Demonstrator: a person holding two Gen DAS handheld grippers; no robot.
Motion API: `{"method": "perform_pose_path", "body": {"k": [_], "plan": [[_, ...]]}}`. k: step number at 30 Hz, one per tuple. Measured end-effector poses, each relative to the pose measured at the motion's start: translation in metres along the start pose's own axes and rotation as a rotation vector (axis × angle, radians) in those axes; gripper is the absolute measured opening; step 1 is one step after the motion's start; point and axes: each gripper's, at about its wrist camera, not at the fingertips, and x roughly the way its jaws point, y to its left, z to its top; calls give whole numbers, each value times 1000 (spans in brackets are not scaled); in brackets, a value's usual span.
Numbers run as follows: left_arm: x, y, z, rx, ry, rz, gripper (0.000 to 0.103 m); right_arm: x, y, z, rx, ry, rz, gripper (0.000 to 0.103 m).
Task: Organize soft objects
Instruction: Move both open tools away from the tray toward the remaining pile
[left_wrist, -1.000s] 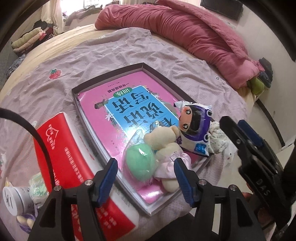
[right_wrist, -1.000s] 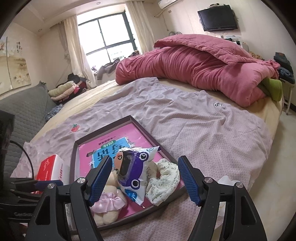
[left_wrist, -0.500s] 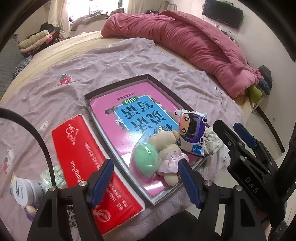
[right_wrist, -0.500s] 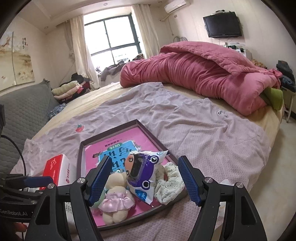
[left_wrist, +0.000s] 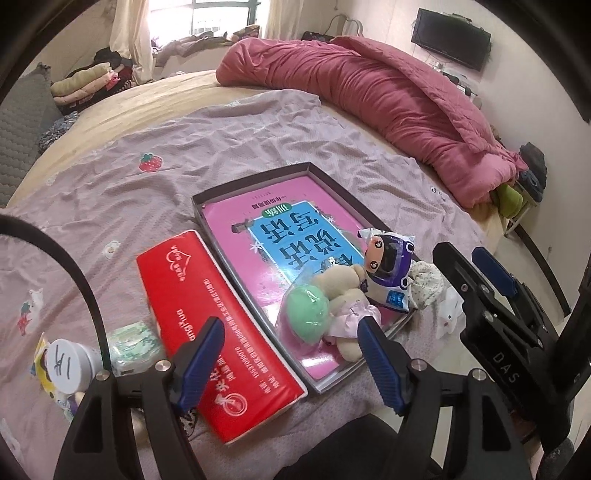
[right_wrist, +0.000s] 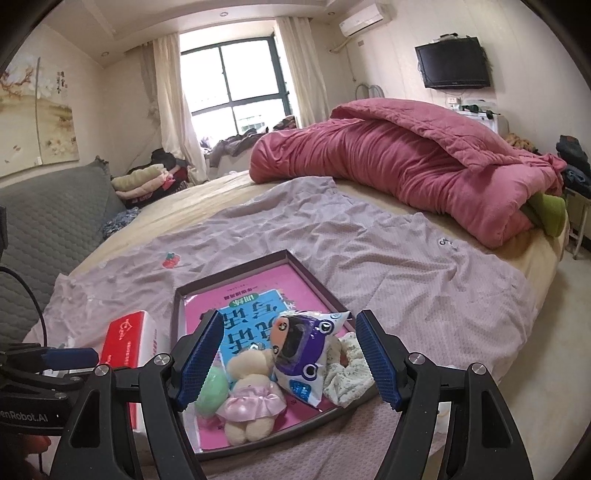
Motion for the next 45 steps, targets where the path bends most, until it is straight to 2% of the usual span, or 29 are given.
{"method": "perform_pose_path", "body": {"k": [13, 27, 34, 38, 45], "plan": [[-29, 20, -10, -29, -42, 6, 74, -20, 24, 5, -43, -32, 29, 75], [-64, 48, -24, -56, -102, 59, 74, -47, 67, 11, -122, -61, 83, 75], [-84, 74, -34, -94, -131, 83, 74, -58, 91, 13, -162, -72, 116, 75], [-99, 89, -41, -112, -156, 135, 74, -63, 105, 15, -185, -66, 134, 75], [-131, 139, -51, -200, -192, 188, 74, -77, 131, 13, -229, -80, 183, 75]]}}
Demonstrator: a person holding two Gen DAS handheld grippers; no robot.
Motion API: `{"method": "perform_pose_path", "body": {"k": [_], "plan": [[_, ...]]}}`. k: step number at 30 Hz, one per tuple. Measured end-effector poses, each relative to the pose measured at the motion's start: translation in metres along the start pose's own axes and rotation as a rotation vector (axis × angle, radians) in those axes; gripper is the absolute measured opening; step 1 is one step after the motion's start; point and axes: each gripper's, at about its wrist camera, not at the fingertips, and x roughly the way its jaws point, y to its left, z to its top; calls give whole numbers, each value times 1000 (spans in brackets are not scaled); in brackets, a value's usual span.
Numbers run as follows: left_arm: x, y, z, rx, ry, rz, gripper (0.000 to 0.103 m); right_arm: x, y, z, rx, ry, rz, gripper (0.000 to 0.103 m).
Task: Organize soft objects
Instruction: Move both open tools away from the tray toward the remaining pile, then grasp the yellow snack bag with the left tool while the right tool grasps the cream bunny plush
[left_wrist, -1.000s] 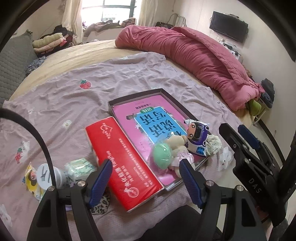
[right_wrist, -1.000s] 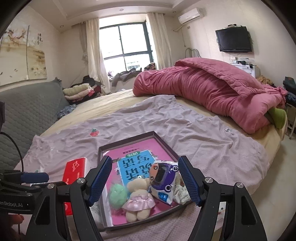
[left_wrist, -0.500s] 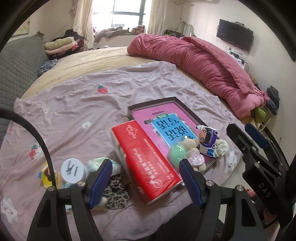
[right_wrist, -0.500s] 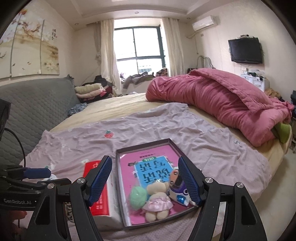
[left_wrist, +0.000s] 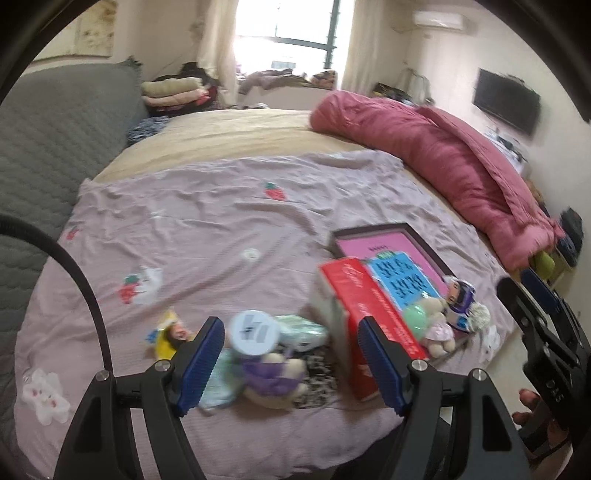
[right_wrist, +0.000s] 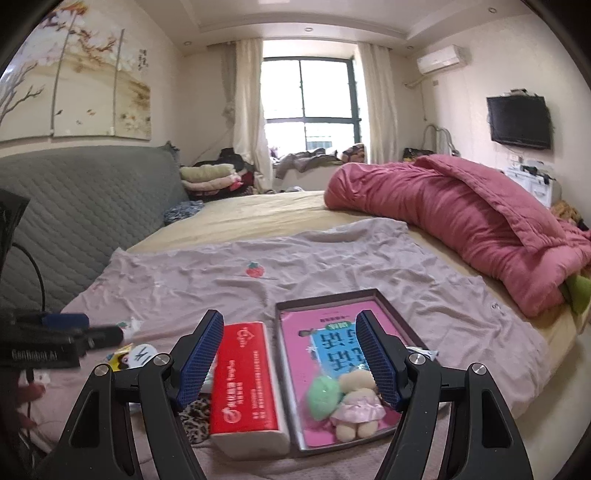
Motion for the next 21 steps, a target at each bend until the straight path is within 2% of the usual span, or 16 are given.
{"method": "perform_pose_path", "body": {"k": [8, 16, 21], "plan": [[-15, 60, -4, -103, -15, 58, 75, -3, 27, 2, -39, 9, 51, 75], [-19, 90, -19, -147, -1, 85, 75, -2, 57, -1, -100, 25, 110, 75], [-16, 106, -30, -171, 20, 103, 75, 4, 80, -10, -132, 66, 162, 75]]}}
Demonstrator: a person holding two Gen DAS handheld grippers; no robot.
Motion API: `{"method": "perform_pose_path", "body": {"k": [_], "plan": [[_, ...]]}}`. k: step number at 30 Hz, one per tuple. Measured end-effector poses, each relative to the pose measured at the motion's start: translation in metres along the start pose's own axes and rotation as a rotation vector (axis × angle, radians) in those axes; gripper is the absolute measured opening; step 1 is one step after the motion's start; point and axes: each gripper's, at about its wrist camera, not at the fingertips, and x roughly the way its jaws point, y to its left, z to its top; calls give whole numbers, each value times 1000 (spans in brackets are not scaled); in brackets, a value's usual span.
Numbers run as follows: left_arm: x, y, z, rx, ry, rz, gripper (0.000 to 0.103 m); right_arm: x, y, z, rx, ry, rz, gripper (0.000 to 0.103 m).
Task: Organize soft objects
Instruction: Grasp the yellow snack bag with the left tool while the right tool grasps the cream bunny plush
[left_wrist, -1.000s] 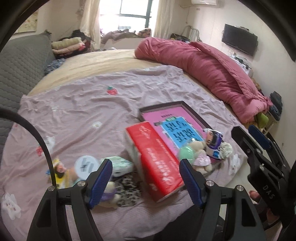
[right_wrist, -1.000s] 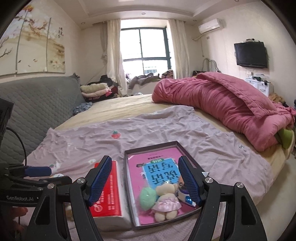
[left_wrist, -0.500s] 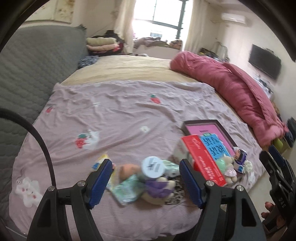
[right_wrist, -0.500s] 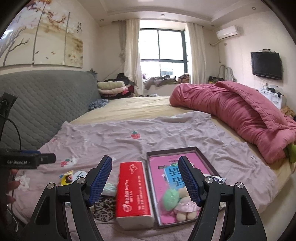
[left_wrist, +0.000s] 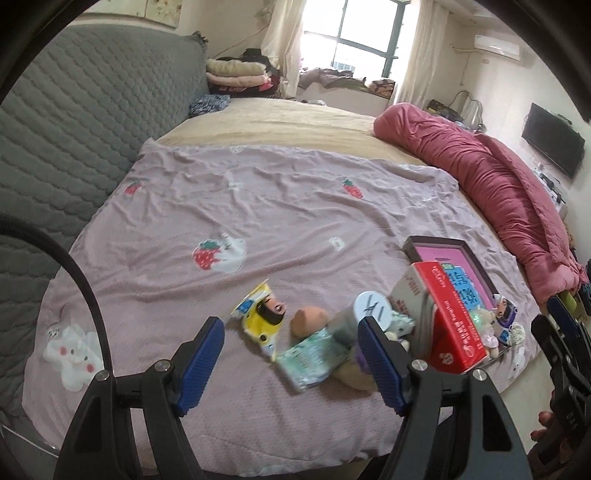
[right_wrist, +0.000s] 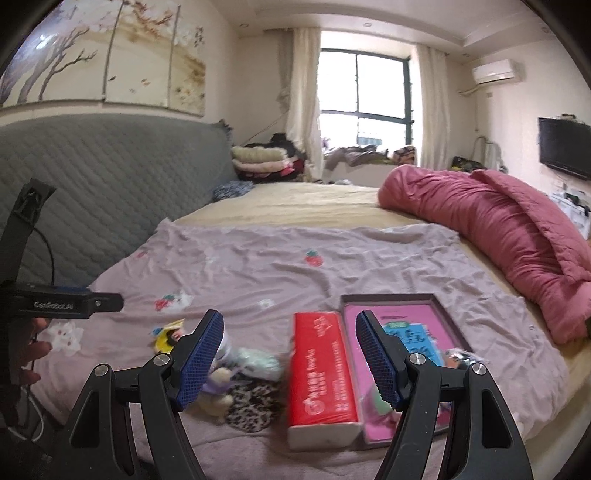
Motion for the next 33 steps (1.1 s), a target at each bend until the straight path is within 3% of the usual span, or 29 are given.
{"method": "perform_pose_path", "body": {"k": [17, 23, 28, 33], "plan": [[35, 28, -27, -37, 93, 27, 75, 46, 58, -42, -37, 167, 155, 75], [59, 36, -38, -74, 131, 39, 75, 66, 67, -59, -68, 209, 147, 75], [81, 44, -39, -135, 147, -12, 75, 81, 63, -66, -56, 233, 142, 75], [109, 47, -32, -131, 157, -13, 75, 92, 60, -71, -43, 250, 150, 75]]}}
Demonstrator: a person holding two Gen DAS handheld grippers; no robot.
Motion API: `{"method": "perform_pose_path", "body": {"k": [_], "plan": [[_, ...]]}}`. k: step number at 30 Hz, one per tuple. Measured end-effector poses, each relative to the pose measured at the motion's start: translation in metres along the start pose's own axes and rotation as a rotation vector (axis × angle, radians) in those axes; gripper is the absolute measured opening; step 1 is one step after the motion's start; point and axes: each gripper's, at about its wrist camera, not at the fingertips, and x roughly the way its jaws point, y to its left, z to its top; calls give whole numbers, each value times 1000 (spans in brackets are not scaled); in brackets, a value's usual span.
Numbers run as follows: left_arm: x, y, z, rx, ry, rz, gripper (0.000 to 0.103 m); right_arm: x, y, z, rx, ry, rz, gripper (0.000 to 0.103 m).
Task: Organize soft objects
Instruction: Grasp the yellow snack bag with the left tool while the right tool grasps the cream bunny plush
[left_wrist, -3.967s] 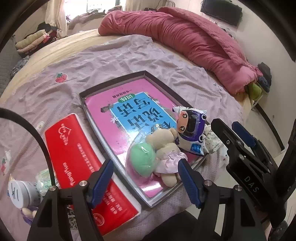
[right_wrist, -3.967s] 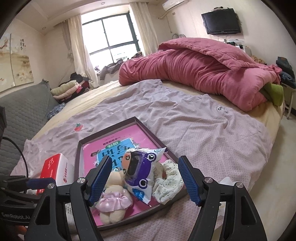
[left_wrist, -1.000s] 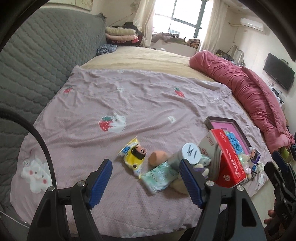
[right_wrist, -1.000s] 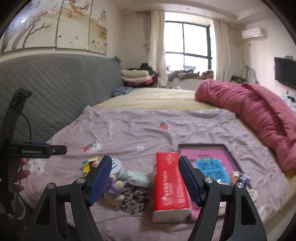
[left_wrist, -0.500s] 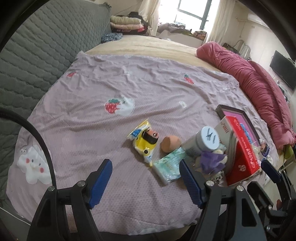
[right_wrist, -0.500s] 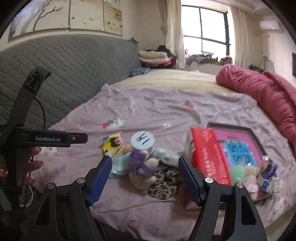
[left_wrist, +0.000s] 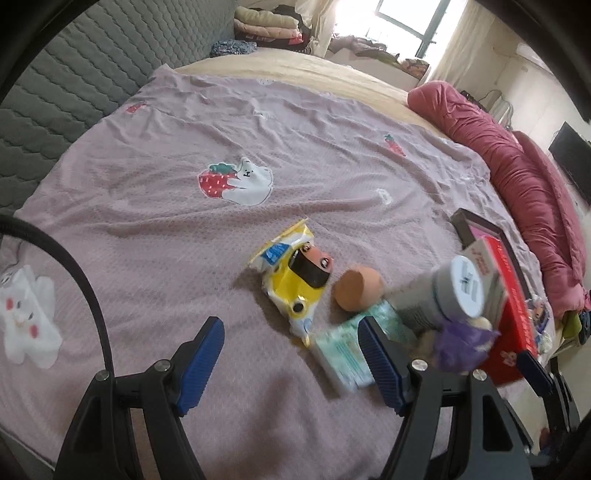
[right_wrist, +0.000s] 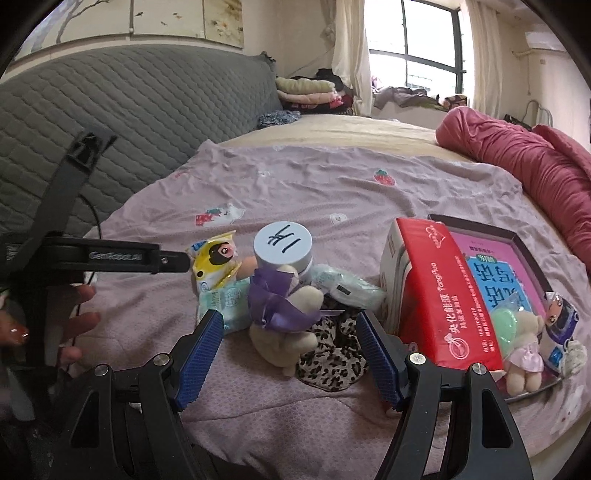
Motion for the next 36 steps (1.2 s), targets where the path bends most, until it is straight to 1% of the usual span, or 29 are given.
{"method": "perform_pose_path", "body": {"k": [3, 6, 8, 12, 15, 17, 26, 33, 36], "plan": [[19, 3, 9, -1, 21, 37, 75, 7, -1, -1, -3, 14, 2, 75], [37, 5, 15, -13, 51, 31, 75, 13, -4, -2, 5, 23, 7, 75], [43, 4, 18, -16, 52, 22, 75, 19, -7, -3, 12, 32, 5, 75], [50, -4, 20, 20, 28, 2, 75, 29, -9, -6, 24, 50, 5, 75], [58, -7, 20, 30, 40, 6, 75, 34, -7, -5, 19, 47, -2, 75], [63, -7, 19, 30, 48, 9, 75, 38, -5, -4, 14, 45, 6, 75], [74, -4, 22, 34, 48, 17, 75, 60, 0, -2, 8, 63, -20, 75], [80, 3, 26, 7, 40, -5, 75, 69, 6, 0, -13, 65, -42, 76], [83, 2, 27, 14, 32, -2, 75, 73, 8, 0, -27, 62, -61, 76]]}}
